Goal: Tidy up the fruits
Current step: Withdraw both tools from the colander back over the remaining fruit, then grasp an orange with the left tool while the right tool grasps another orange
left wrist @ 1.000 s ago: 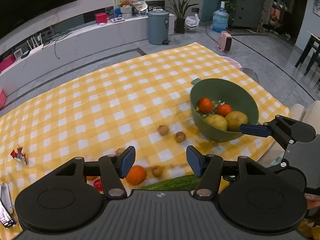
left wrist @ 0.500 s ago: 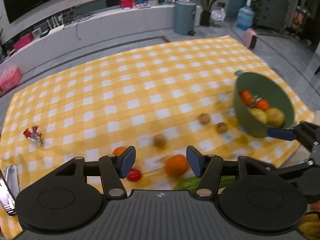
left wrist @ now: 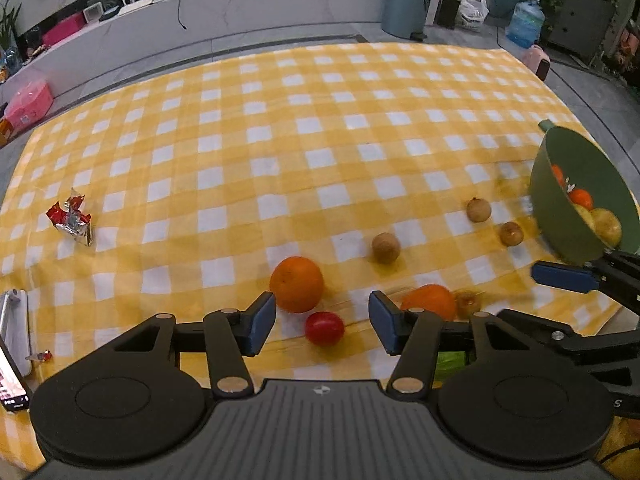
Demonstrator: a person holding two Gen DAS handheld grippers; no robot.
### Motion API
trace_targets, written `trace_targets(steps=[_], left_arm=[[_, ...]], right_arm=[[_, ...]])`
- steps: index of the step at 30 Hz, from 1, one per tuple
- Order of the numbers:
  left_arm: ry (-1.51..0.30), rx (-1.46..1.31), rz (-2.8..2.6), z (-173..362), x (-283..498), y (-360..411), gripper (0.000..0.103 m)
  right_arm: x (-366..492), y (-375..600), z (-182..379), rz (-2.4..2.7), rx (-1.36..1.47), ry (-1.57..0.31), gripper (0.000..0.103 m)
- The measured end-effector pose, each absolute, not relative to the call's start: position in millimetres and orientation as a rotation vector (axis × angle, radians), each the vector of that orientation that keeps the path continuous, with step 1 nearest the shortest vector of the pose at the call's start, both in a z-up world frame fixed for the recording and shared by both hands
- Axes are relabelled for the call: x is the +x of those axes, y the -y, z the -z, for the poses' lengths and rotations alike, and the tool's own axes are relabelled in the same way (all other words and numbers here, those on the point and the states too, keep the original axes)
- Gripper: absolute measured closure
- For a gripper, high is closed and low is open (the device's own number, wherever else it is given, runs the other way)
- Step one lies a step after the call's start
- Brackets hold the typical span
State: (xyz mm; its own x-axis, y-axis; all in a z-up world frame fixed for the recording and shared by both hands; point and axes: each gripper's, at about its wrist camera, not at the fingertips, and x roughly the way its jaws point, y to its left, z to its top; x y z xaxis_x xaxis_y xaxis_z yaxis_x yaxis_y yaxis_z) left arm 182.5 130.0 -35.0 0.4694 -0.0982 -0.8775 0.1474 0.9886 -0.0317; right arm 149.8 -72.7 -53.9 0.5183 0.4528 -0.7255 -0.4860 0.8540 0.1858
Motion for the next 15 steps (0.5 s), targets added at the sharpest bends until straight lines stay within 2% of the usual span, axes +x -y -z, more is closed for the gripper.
trace_targets(steps=[4, 15], left_arm=[[-1.086, 0.060, 0.172, 45, 190, -133, 0.042], [-1.122, 0.012, 0.165, 75, 210, -145, 0.042]], right_arm=[[158, 51, 61, -0.604, -0.047, -0.873, 0.053], [180, 27, 92, -0.610, -0.041, -0.964, 0.055]])
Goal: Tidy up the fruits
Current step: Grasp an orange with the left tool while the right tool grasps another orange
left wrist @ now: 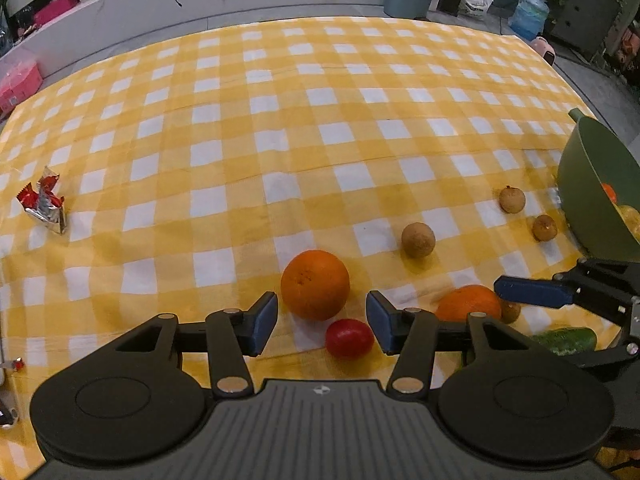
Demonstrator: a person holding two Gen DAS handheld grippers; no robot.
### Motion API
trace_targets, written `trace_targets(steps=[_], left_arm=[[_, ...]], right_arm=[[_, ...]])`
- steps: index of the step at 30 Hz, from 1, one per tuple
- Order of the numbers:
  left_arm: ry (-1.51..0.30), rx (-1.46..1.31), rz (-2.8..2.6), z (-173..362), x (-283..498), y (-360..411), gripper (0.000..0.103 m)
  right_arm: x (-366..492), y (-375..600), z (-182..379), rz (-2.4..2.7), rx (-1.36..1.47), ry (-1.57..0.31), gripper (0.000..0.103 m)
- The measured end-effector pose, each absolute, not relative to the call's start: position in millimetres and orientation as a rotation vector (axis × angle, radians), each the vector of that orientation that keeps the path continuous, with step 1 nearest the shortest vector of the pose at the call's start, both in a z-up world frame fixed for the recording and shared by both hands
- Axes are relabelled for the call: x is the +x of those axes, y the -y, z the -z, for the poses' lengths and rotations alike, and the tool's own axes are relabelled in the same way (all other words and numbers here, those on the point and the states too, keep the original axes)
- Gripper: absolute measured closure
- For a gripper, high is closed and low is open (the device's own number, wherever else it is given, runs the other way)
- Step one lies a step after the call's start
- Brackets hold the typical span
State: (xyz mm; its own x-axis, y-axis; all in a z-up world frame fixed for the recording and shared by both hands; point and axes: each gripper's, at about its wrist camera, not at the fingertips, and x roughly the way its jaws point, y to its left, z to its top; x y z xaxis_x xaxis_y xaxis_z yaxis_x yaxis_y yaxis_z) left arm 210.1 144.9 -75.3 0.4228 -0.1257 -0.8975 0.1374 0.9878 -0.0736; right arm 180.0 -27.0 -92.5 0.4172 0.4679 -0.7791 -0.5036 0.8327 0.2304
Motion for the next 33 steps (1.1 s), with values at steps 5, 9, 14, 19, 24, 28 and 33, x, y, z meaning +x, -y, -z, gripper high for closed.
trace_targets(steps=[5, 9, 14, 19, 24, 28, 33], left_arm=[[-1.129, -0.012, 0.165, 83, 215, -148, 0.042], [-1.136, -0.037, 0.158, 89, 219, -151, 0.042], [-1.143, -0.069, 0.150, 95, 225, -152, 0.042], [-1.161, -0.109, 0.120, 99, 228, -154, 0.053], [-1.158, -0.109, 0.102, 98, 228, -152, 0.054], [-1.155, -0.103, 0.092, 96, 227, -151, 0.054], [-1.120, -0.108, 0.086, 83, 223, -146, 0.054]], right_arm=[[186, 22, 101, -0.599, -0.053, -0.984, 0.057], [188, 20, 103, -0.596, -0.052, -0.985, 0.058], [186, 22, 102, -0.598, -0.056, -0.985, 0.058], [186, 21, 102, -0.598, -0.057, -0.985, 0.059], [186, 23, 102, -0.595, -0.051, -0.983, 0.060], [186, 26, 100, -0.594, -0.037, -0.979, 0.060], [181, 32, 85, -0.601, -0.025, -0.938, 0.061]])
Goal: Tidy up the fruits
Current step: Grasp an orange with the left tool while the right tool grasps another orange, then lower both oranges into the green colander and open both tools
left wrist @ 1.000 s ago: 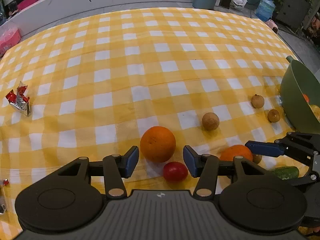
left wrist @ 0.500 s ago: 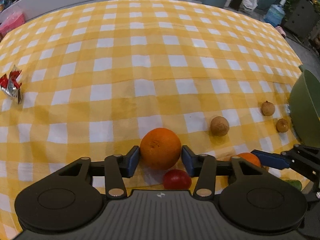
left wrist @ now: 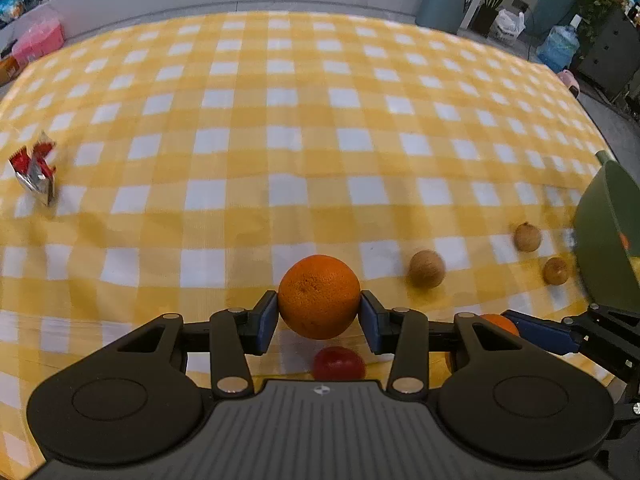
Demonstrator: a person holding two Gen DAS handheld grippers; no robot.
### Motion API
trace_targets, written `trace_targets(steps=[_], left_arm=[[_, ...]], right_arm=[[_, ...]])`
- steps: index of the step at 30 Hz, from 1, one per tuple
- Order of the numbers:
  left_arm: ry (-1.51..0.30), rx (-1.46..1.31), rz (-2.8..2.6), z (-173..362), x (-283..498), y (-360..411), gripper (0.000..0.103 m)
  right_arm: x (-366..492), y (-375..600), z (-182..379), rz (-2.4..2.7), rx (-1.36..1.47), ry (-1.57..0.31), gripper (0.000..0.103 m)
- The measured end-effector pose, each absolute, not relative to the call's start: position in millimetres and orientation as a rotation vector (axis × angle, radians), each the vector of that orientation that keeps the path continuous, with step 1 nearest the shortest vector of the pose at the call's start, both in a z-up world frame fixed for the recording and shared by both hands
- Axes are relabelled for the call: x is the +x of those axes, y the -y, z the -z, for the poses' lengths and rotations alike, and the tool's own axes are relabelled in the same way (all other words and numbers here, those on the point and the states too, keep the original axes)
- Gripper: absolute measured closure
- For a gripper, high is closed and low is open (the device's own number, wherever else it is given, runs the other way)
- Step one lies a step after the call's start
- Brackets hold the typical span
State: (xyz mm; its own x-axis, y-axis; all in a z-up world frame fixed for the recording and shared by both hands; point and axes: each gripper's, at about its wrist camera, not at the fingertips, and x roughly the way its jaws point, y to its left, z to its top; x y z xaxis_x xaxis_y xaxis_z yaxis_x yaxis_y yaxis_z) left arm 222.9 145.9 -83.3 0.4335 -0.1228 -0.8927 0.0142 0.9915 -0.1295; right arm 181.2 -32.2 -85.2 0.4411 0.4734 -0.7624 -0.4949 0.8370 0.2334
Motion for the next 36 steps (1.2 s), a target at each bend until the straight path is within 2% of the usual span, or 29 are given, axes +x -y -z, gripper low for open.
trace_targets(steps=[20, 36], left_arm=[[-0.958, 0.005, 0.222, -7, 173, -48, 0.054], [-0.942, 0.067, 0.429, -21, 153, 58, 0.054]], right_arm=[[137, 119, 15, -0.542, 0.046, -0.779, 0.061], [106, 231, 1, -0.373, 0.101, -0.705, 0.061]])
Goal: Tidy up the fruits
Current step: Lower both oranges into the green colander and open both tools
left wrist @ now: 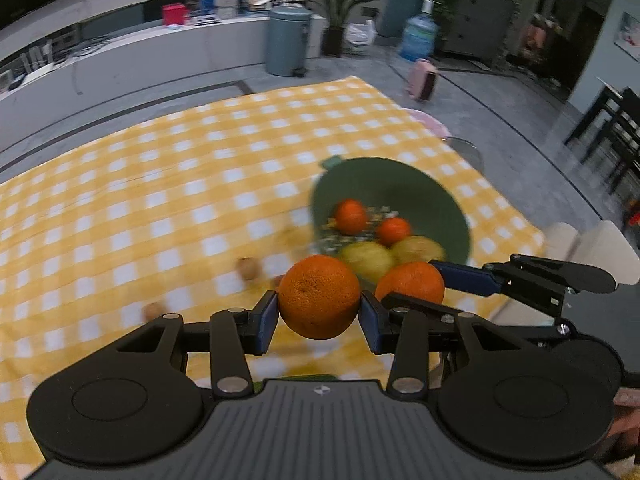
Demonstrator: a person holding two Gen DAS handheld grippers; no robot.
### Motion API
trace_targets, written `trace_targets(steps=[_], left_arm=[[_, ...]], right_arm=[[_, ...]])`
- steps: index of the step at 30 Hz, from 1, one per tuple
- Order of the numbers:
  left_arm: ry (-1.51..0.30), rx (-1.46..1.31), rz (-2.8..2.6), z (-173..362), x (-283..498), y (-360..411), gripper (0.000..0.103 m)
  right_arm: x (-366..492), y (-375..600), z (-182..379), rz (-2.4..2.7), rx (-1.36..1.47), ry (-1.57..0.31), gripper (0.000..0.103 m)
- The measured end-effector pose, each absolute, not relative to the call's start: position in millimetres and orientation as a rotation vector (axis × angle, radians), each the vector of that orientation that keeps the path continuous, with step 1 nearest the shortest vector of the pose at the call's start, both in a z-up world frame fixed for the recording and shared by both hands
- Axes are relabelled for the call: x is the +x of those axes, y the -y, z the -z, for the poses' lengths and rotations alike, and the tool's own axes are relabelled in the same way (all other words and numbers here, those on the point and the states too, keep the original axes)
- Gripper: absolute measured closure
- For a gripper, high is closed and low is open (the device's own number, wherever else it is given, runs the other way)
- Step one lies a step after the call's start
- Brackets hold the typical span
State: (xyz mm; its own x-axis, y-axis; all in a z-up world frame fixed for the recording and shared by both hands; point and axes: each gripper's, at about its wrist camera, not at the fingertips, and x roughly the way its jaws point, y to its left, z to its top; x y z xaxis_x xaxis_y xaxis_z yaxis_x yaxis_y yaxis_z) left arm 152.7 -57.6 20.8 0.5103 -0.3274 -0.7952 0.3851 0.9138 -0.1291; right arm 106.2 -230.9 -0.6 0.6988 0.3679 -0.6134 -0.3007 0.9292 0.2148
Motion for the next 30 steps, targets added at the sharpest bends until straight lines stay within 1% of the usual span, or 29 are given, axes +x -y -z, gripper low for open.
trace_targets(steps=[13, 20, 30], left_arm=[[-0.975, 0.103, 0.541, -9, 181, 122, 0.054], [-1.043, 0.049, 0.501, 12, 221, 126, 0.054], [-1.105, 0.032, 0.455, 33, 265, 123, 0.054]], right_arm=[[124, 313, 12, -0.210, 0.100, -0.706, 0.061], [153, 310, 21, -0.246, 0.050, -0.707, 0.061], [208, 301, 55, -0.288, 0.125, -0.768, 0.061]])
